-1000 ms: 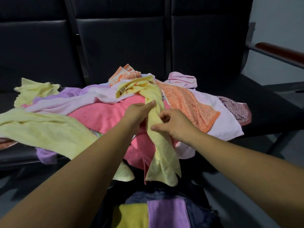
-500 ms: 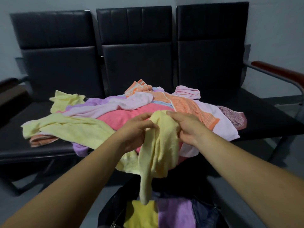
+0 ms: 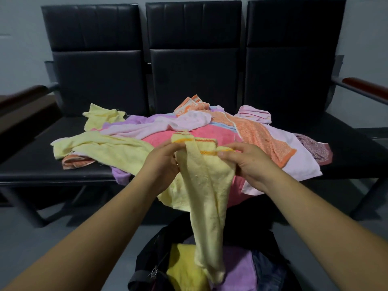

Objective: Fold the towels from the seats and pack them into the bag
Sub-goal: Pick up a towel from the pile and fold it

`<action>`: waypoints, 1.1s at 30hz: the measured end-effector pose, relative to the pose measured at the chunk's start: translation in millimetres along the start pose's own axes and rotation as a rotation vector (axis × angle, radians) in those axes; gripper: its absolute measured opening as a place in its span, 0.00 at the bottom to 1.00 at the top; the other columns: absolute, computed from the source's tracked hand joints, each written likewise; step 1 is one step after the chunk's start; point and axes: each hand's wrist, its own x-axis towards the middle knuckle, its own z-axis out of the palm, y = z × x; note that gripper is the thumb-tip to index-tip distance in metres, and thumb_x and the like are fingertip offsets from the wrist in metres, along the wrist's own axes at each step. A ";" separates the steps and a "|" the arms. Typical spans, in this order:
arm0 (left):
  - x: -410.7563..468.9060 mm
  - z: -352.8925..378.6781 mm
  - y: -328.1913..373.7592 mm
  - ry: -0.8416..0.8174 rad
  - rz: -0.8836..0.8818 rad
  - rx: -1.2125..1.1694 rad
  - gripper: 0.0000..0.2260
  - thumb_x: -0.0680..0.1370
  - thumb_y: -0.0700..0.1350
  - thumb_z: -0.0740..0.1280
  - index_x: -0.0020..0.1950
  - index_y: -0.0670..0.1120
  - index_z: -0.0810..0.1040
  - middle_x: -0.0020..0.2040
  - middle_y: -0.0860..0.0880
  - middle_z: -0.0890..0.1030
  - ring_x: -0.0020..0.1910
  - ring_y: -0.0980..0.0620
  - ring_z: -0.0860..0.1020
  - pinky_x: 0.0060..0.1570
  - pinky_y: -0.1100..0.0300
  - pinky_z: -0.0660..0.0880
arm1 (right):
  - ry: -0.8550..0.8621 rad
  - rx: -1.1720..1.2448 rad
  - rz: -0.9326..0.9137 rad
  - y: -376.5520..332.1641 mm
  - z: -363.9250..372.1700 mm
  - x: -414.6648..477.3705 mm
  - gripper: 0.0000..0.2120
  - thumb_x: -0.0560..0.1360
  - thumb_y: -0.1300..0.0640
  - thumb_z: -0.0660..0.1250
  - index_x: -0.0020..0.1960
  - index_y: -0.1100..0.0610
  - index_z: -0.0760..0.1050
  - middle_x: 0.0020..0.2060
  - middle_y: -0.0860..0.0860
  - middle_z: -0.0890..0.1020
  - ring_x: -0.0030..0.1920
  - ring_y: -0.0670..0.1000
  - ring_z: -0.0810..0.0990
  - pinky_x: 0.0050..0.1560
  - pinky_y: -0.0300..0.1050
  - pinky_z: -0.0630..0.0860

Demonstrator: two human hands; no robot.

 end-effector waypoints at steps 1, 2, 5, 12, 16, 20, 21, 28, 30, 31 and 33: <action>-0.1 -2.3 0.5 -0.018 0.013 -0.001 0.06 0.79 0.34 0.62 0.49 0.40 0.78 0.47 0.42 0.82 0.48 0.43 0.81 0.47 0.52 0.77 | -0.002 0.031 0.033 2.1 -1.8 1.3 0.12 0.72 0.61 0.76 0.54 0.64 0.81 0.44 0.58 0.85 0.43 0.55 0.83 0.43 0.46 0.79; 0.1 -3.7 0.8 -0.046 0.024 -0.002 0.08 0.78 0.32 0.61 0.50 0.40 0.78 0.48 0.41 0.81 0.48 0.43 0.81 0.47 0.53 0.77 | -0.010 0.054 0.065 3.4 -1.8 1.8 0.17 0.70 0.58 0.77 0.55 0.65 0.81 0.44 0.58 0.85 0.43 0.54 0.82 0.42 0.45 0.78; -0.7 -2.1 1.0 -0.114 0.019 0.001 0.05 0.77 0.34 0.66 0.51 0.40 0.78 0.48 0.42 0.81 0.50 0.45 0.81 0.50 0.52 0.78 | -0.070 0.158 0.158 5.8 1.0 2.2 0.28 0.65 0.56 0.78 0.60 0.69 0.78 0.49 0.61 0.84 0.46 0.55 0.83 0.47 0.48 0.80; 5.1 -6.0 0.3 -0.058 0.022 0.168 0.05 0.80 0.41 0.67 0.52 0.41 0.80 0.42 0.47 0.83 0.43 0.49 0.81 0.45 0.56 0.76 | 0.028 0.233 0.168 2.2 2.9 8.8 0.05 0.75 0.74 0.68 0.50 0.70 0.79 0.39 0.61 0.84 0.37 0.54 0.84 0.40 0.44 0.83; 8.4 -15.8 4.8 0.041 0.015 0.114 0.11 0.79 0.32 0.63 0.62 0.33 0.76 0.43 0.43 0.82 0.41 0.48 0.82 0.42 0.57 0.80 | 0.114 0.132 0.065 4.5 -10.7 14.1 0.04 0.78 0.71 0.66 0.48 0.67 0.79 0.40 0.59 0.82 0.40 0.55 0.81 0.41 0.43 0.81; 7.5 -16.3 3.3 0.083 0.019 0.119 0.12 0.81 0.31 0.59 0.62 0.37 0.77 0.47 0.40 0.79 0.43 0.46 0.79 0.49 0.50 0.77 | -0.008 0.077 0.027 5.5 -13.7 9.5 0.04 0.78 0.66 0.68 0.46 0.59 0.78 0.37 0.54 0.81 0.38 0.51 0.79 0.43 0.45 0.77; 6.6 -14.7 3.2 0.080 0.023 0.131 0.13 0.81 0.30 0.59 0.61 0.40 0.78 0.46 0.42 0.80 0.43 0.46 0.80 0.48 0.50 0.78 | -0.037 0.081 0.030 4.8 -12.9 8.3 0.04 0.78 0.66 0.68 0.45 0.59 0.77 0.36 0.54 0.80 0.37 0.51 0.79 0.43 0.44 0.76; 3.6 -9.8 5.7 -0.001 0.007 0.288 0.10 0.76 0.47 0.73 0.47 0.40 0.81 0.38 0.46 0.77 0.38 0.49 0.77 0.39 0.57 0.74 | -0.335 -0.180 0.006 9.4 -19.9 4.0 0.11 0.74 0.66 0.73 0.39 0.59 0.72 0.28 0.50 0.76 0.30 0.48 0.70 0.31 0.41 0.66; 2.4 -15.8 5.2 -0.126 0.051 0.511 0.14 0.71 0.52 0.78 0.49 0.44 0.83 0.43 0.47 0.83 0.43 0.51 0.82 0.45 0.57 0.78 | -0.392 -0.304 0.015 12.9 -21.9 4.4 0.10 0.72 0.66 0.76 0.43 0.59 0.75 0.31 0.51 0.78 0.32 0.49 0.73 0.33 0.42 0.67; 1.3 -17.3 4.9 -0.147 0.093 0.664 0.12 0.71 0.52 0.79 0.48 0.47 0.83 0.42 0.50 0.83 0.42 0.55 0.82 0.44 0.60 0.78 | -0.389 -0.405 0.009 13.4 -22.8 5.5 0.11 0.71 0.65 0.77 0.46 0.58 0.76 0.31 0.50 0.78 0.33 0.48 0.75 0.34 0.42 0.69; 1.7 -18.6 3.8 -0.105 0.188 0.904 0.07 0.75 0.50 0.75 0.44 0.47 0.82 0.36 0.55 0.81 0.36 0.61 0.77 0.38 0.64 0.73 | -0.336 -0.731 -0.049 14.0 -26.0 9.7 0.12 0.71 0.63 0.78 0.51 0.56 0.79 0.28 0.46 0.77 0.28 0.43 0.74 0.33 0.40 0.69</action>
